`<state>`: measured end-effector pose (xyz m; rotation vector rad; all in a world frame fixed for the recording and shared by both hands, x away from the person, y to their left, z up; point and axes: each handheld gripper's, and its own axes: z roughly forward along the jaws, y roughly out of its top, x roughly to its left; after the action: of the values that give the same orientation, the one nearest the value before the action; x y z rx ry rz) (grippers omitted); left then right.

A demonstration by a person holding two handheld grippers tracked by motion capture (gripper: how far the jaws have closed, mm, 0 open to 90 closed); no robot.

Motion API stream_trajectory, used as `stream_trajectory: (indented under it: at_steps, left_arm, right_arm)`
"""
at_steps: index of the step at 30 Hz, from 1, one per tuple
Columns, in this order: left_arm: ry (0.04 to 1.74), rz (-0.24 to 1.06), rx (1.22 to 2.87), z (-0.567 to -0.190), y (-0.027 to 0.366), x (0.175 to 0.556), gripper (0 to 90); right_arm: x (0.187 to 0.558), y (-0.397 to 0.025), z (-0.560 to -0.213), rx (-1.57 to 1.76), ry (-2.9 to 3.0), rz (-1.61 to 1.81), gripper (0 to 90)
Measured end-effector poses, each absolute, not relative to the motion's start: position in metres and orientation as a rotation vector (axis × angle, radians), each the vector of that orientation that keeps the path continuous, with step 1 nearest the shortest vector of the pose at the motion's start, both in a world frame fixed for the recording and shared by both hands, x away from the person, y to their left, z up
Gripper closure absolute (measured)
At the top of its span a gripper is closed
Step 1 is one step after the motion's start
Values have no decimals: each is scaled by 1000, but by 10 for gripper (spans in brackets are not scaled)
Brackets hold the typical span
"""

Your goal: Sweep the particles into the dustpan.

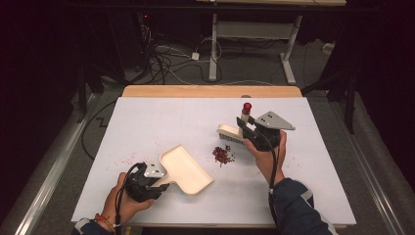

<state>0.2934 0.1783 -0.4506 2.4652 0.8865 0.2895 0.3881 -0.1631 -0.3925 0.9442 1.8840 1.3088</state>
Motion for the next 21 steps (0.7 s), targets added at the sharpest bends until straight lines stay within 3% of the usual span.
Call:
stream_trajectory:
  at_steps: [21]
  left_arm:
    - [945, 255, 2483, -449, 141, 303, 635]
  right_arm:
    - [356, -140, -391, 913, 1968, 1303, 691]
